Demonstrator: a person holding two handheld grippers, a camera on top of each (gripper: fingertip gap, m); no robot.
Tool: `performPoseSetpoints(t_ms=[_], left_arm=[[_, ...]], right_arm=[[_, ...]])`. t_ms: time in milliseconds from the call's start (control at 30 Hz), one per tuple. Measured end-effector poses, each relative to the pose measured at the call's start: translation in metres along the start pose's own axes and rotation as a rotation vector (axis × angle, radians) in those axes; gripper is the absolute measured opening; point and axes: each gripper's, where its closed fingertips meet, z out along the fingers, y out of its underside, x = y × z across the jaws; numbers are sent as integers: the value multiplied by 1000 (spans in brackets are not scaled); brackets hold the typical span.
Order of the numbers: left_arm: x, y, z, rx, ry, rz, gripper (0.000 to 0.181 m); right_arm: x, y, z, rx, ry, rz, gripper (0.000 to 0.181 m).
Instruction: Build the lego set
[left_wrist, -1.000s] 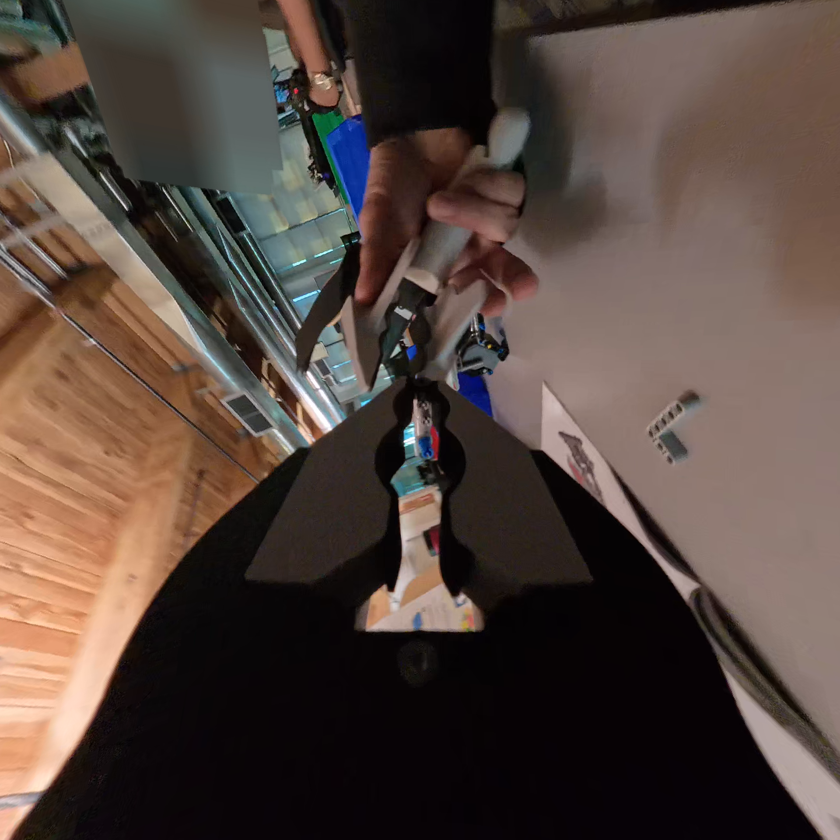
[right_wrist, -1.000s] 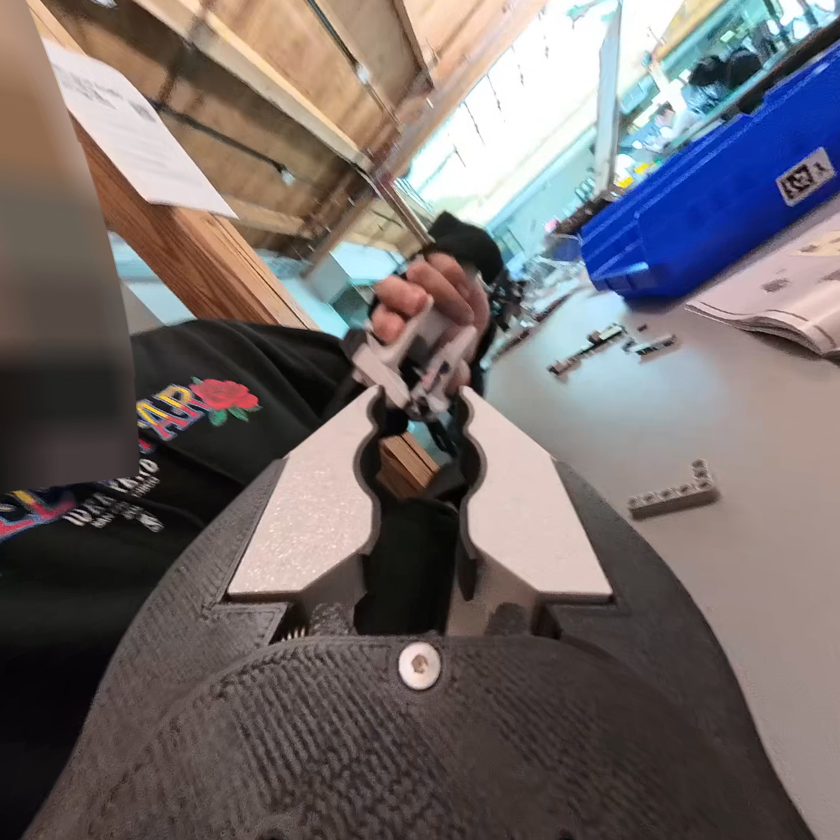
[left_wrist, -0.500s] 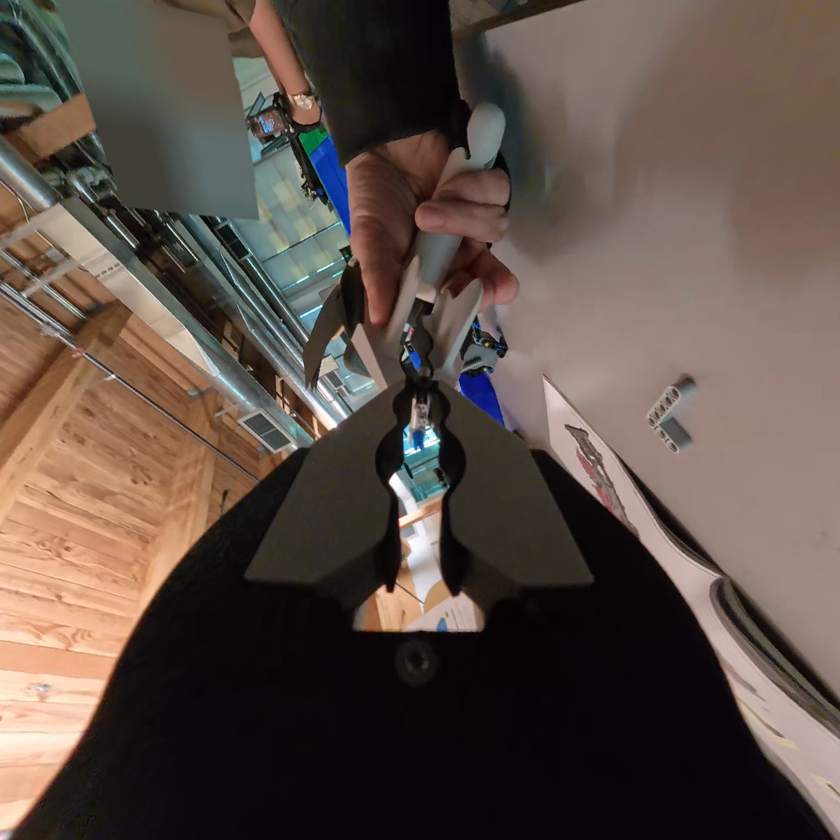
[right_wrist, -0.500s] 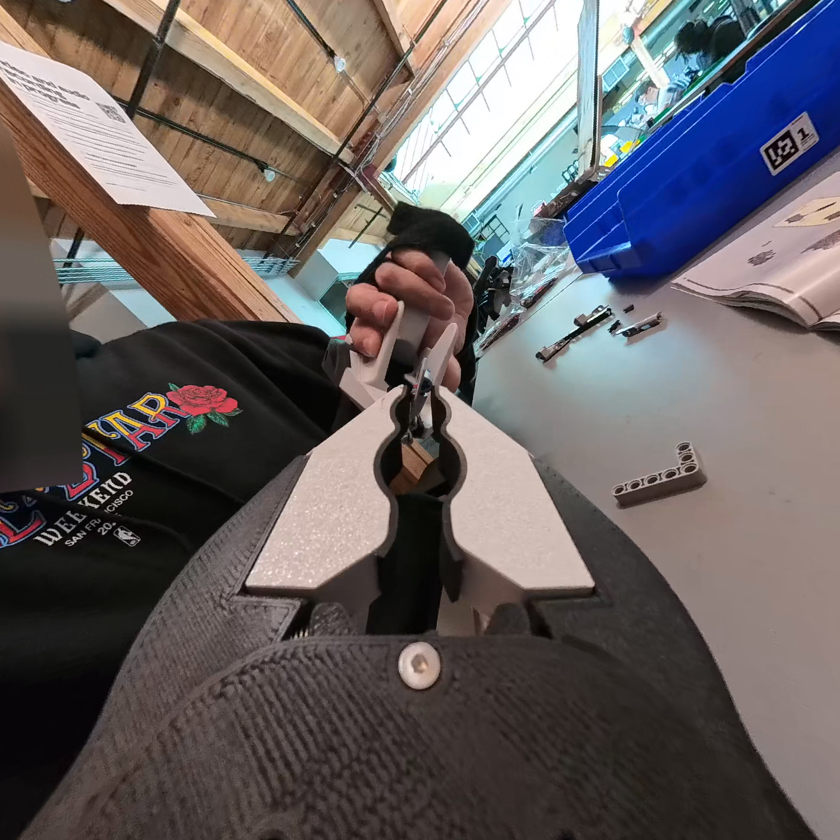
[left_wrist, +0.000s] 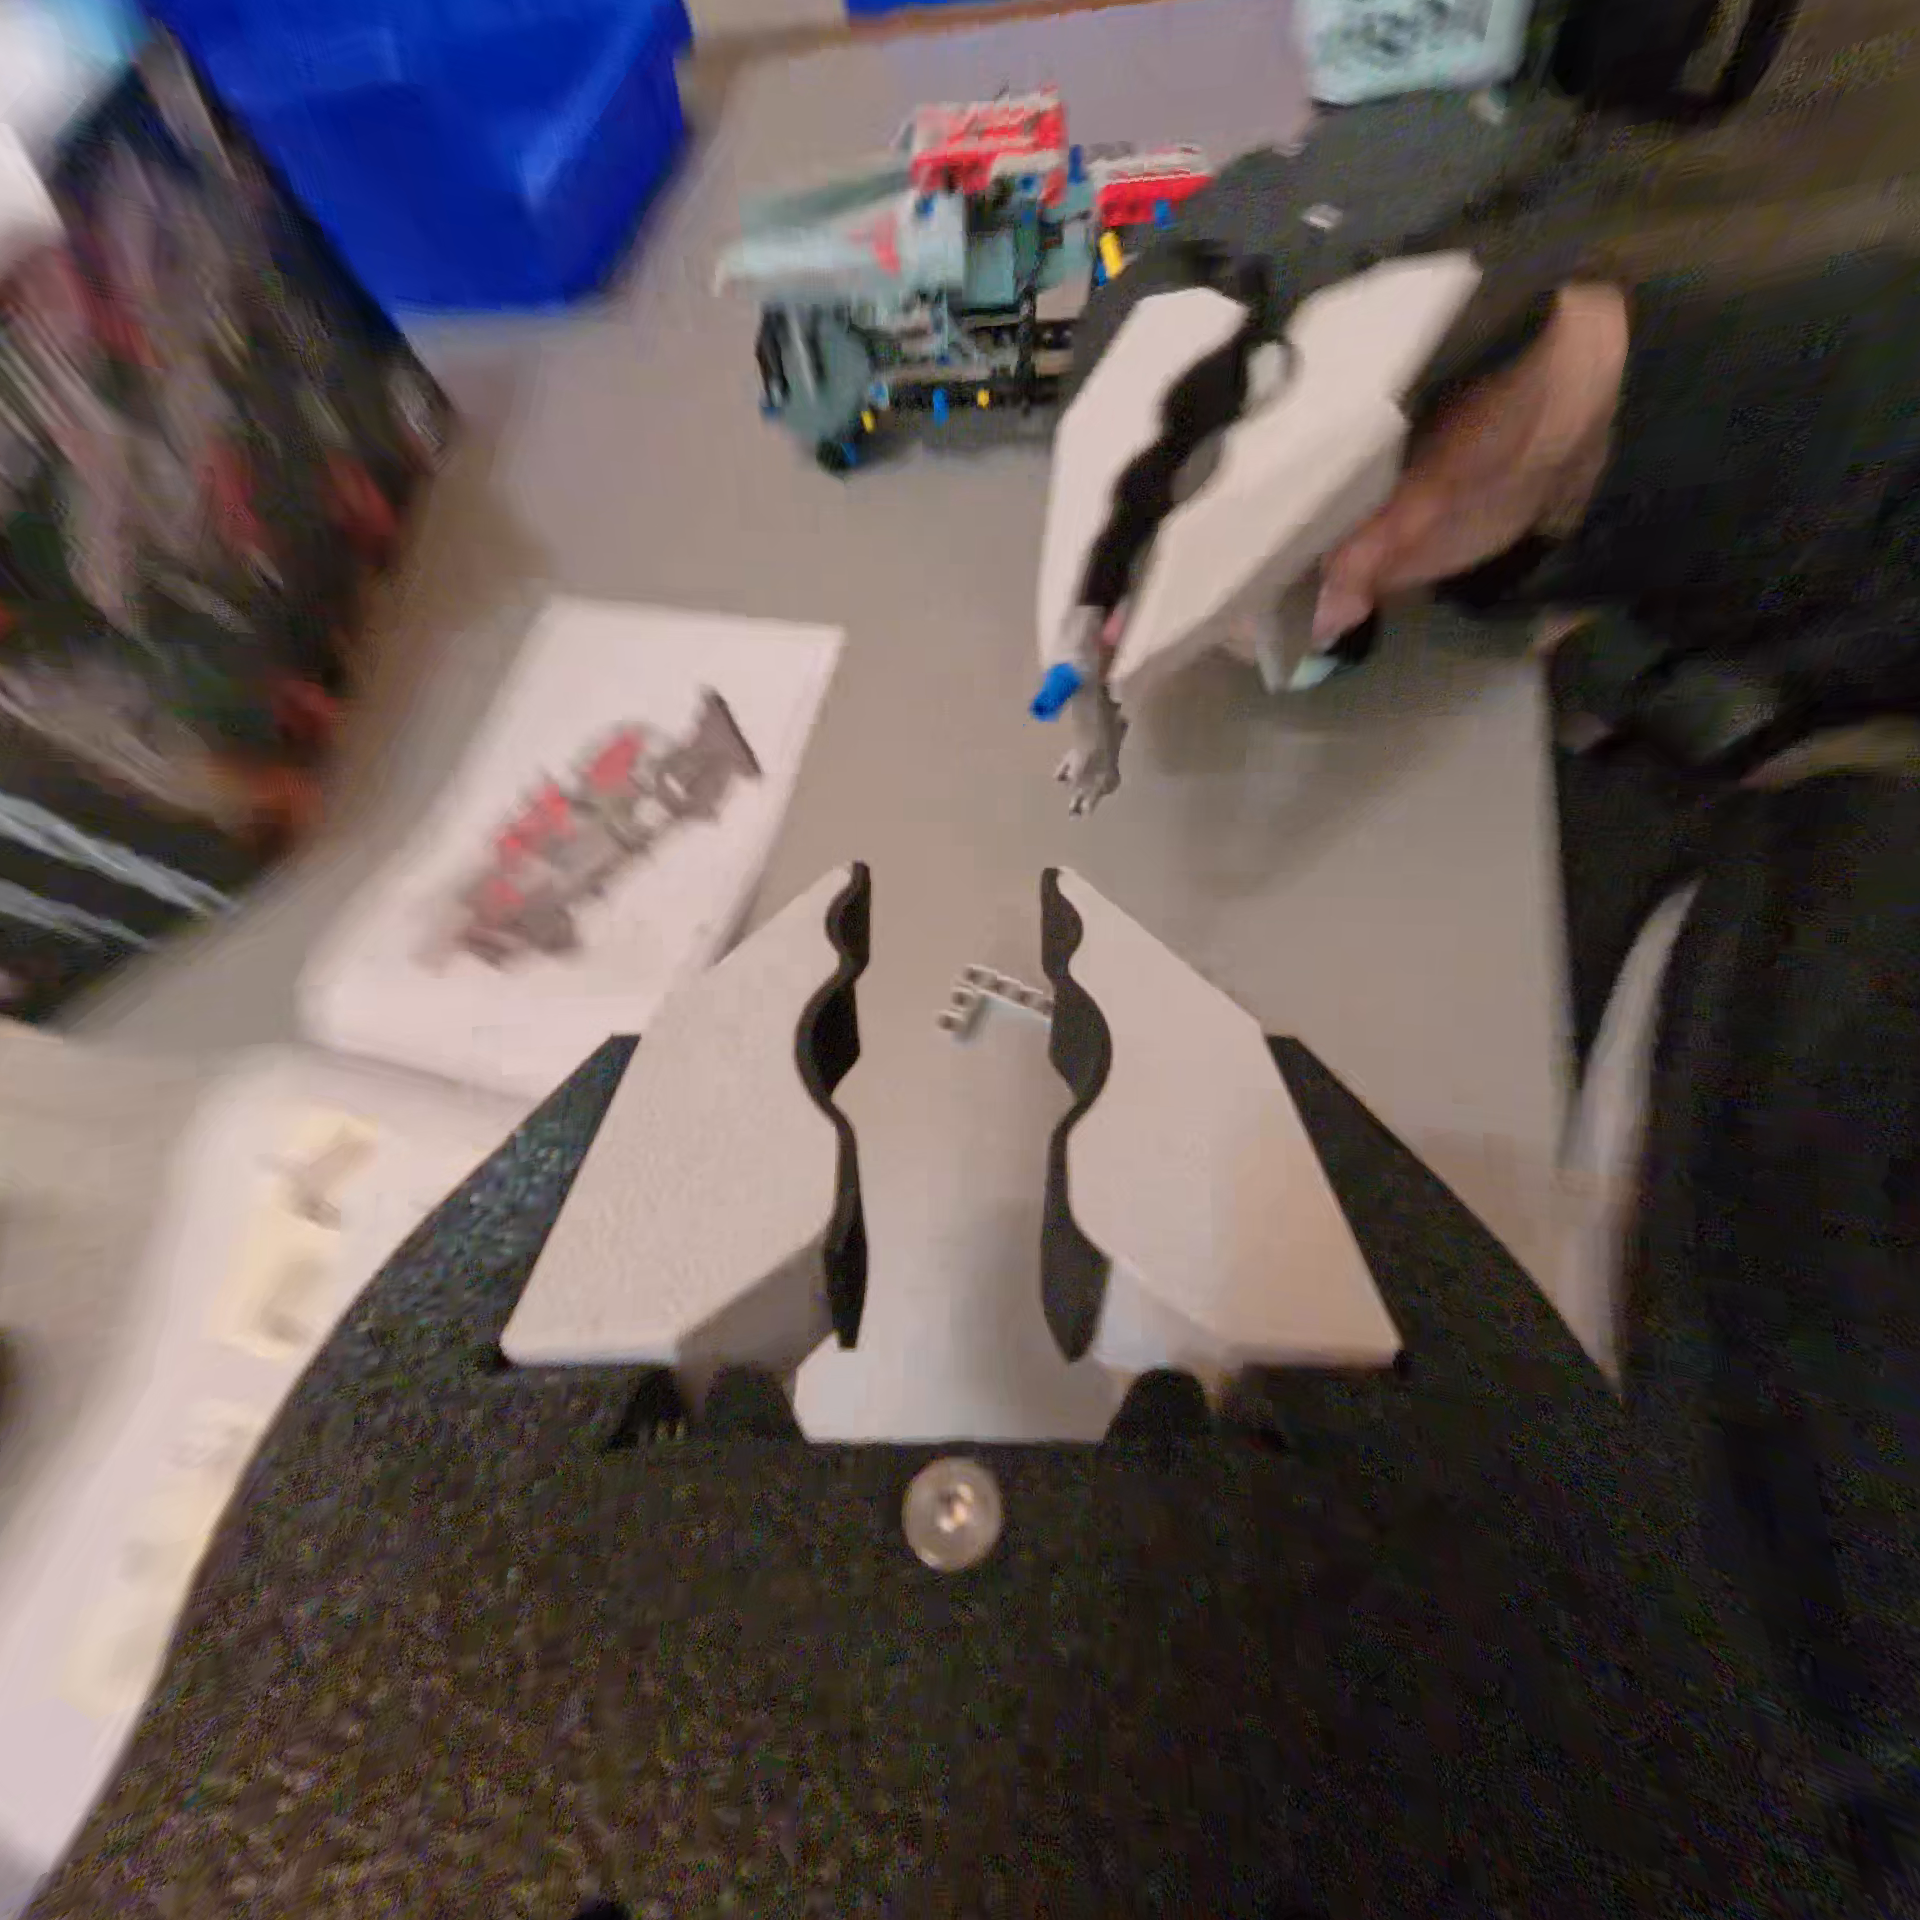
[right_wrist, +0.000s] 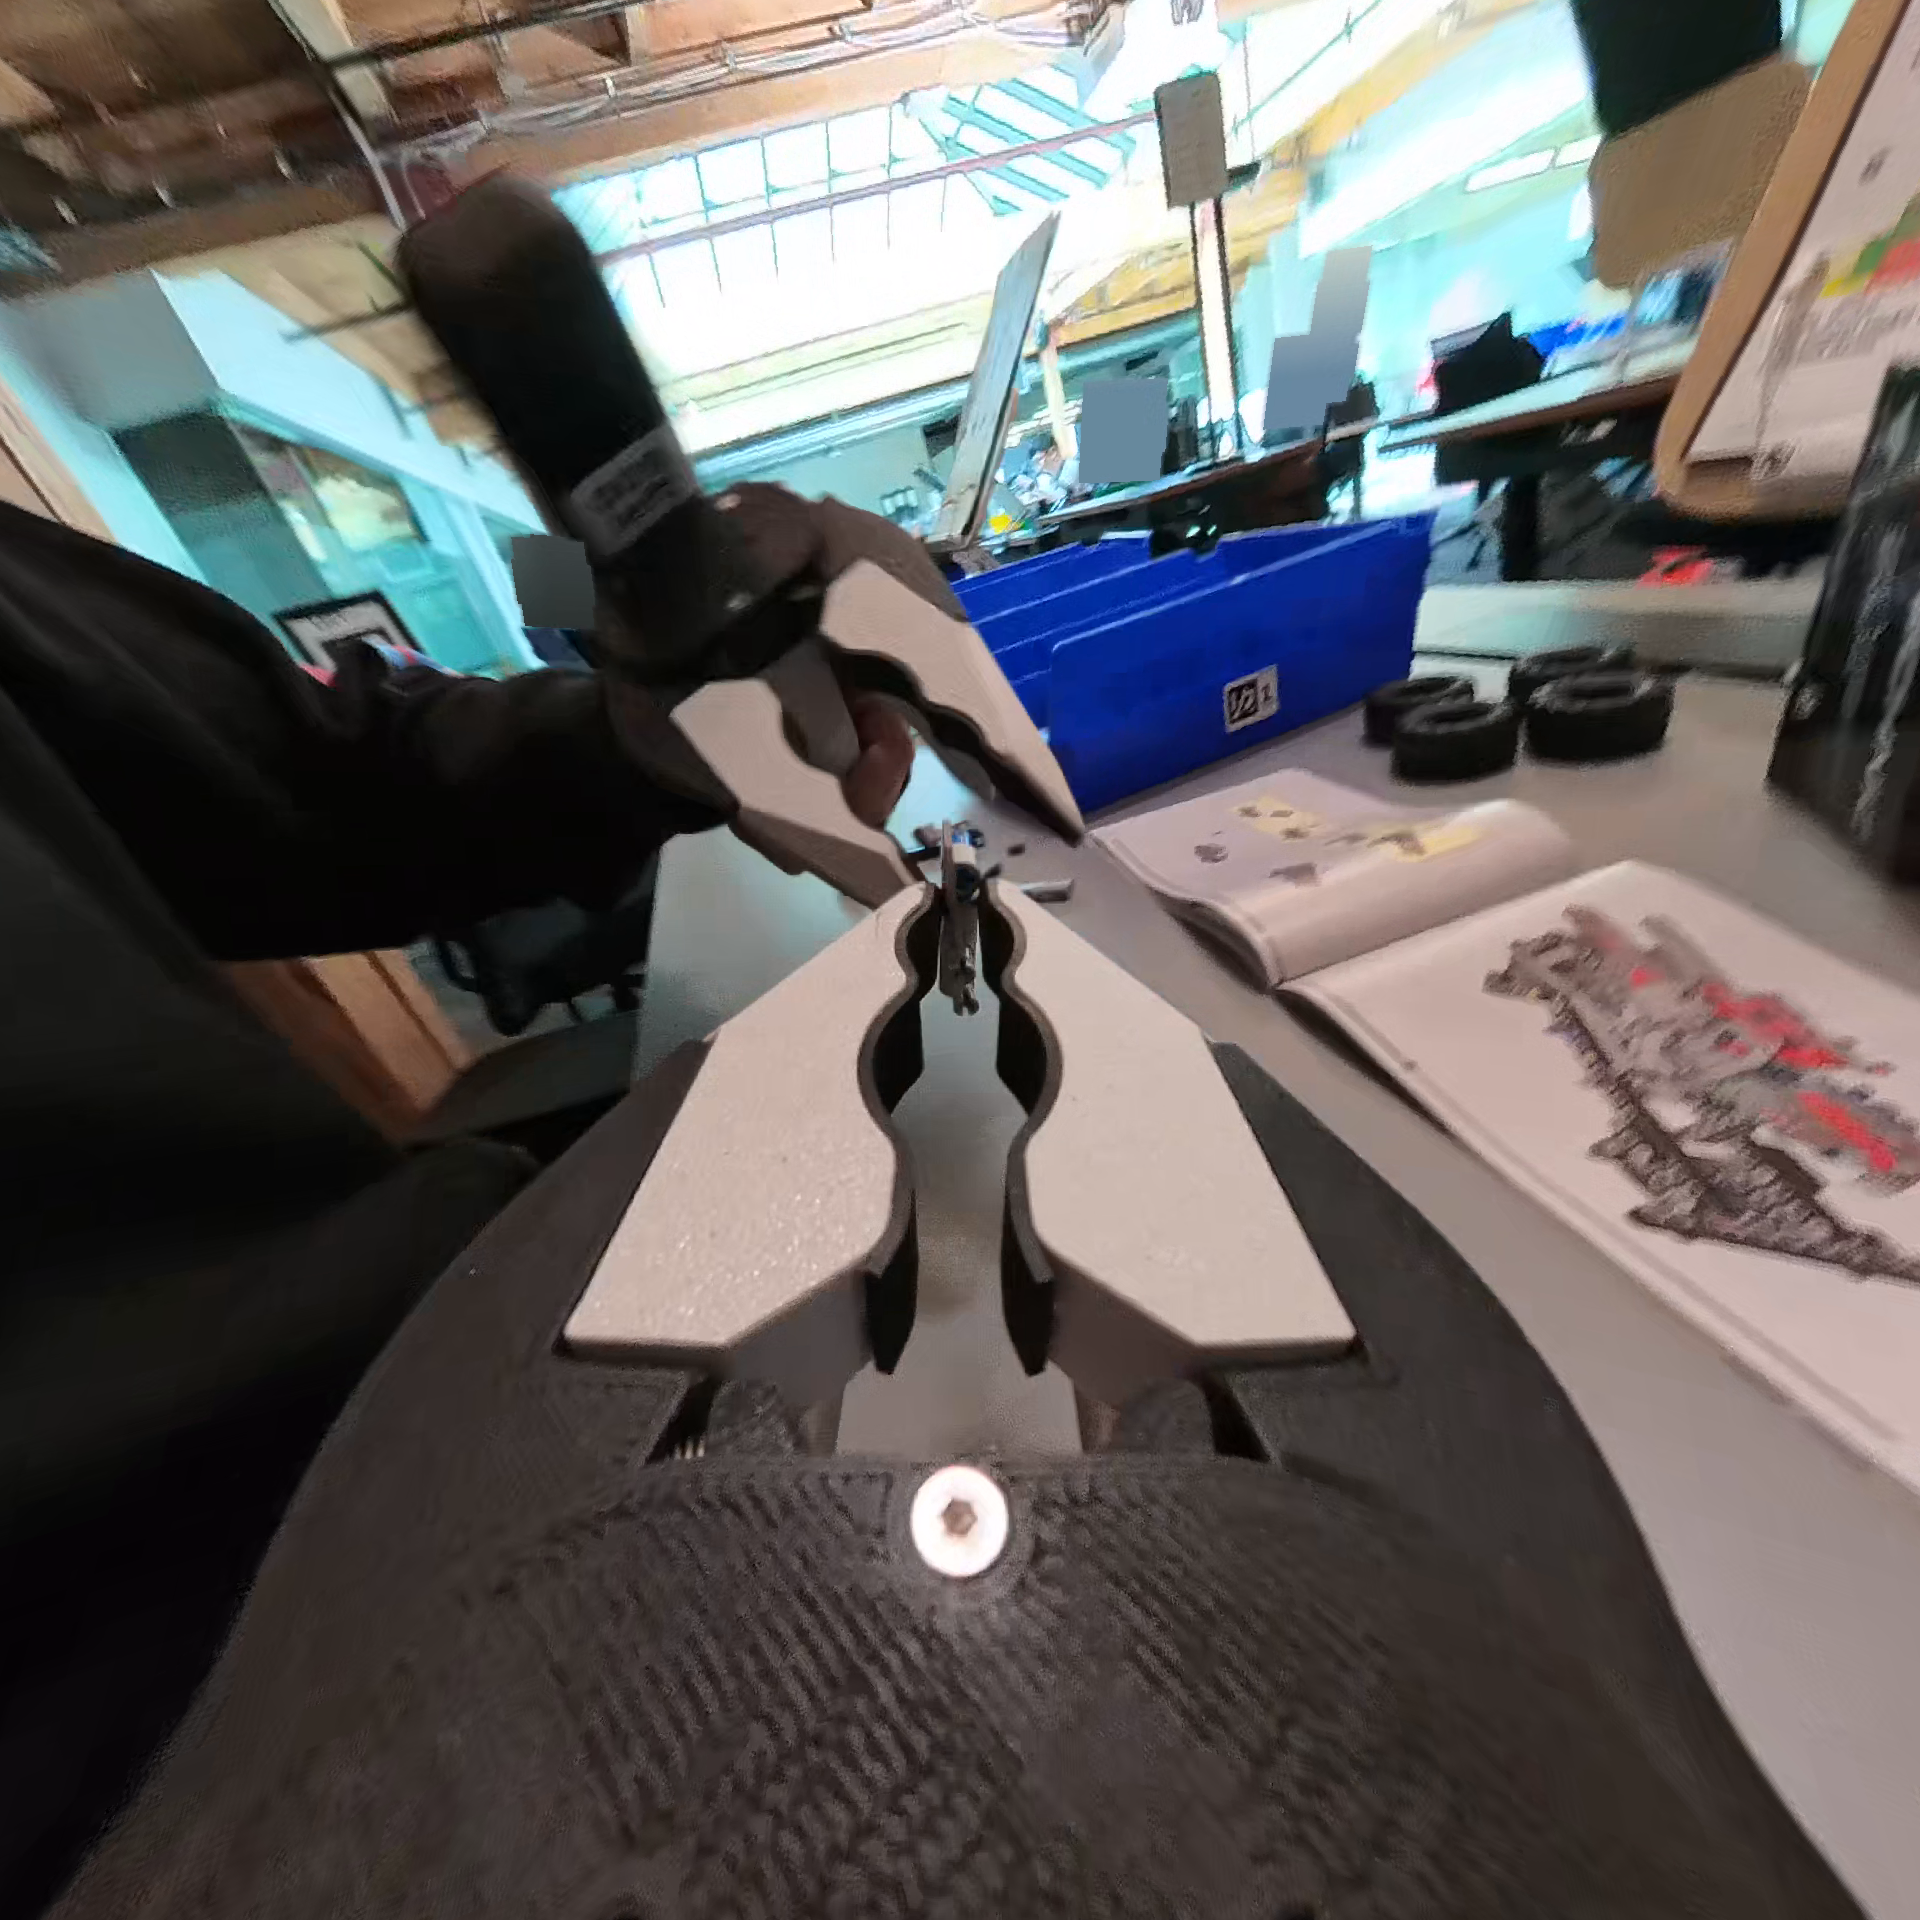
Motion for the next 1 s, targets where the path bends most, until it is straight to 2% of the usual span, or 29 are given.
performPoseSetpoints(t_ms=[67, 167, 200, 267, 400, 600, 633, 667, 800, 933, 1000], left_arm=[[3, 2, 1, -5, 143, -310, 26], [16, -16, -5, 108, 452, -779, 25], [17, -19, -6, 135, 528, -892, 24], [11, -24, -7, 211, 576, -1005, 23], [13, -26, -8, 206, 657, -1069, 25], [17, -29, -8, 189, 731, -1126, 24], [20, -28, -7, 174, 746, -1115, 18], [23, -29, -8, 168, 763, -1110, 11], [20, -22, -1, 152, 704, -1081, 8], [5, -8, 11, 146, 495, -1014, 4], [-3, 8, 19, 103, 332, -934, 4]], right_arm=[[-2, -3, 4, 14, 41, -130, 5], [8, -7, 5, 10, 240, -435, 5], [8, -9, 4, 8, 304, -572, 5], [7, -10, 4, -29, 405, -827, 5], [0, -5, 10, -124, 510, -1202, 6], [-13, 3, 18, -185, 521, -1512, 5], [-15, 4, 19, -182, 519, -1542, 5], [-16, 4, 20, -183, 526, -1559, 5], [-13, 9, 19, -211, 512, -1575, 5], [2, 24, 16, -296, 468, -1472, 4], [9, 31, 12, -337, 429, -1344, 18]])
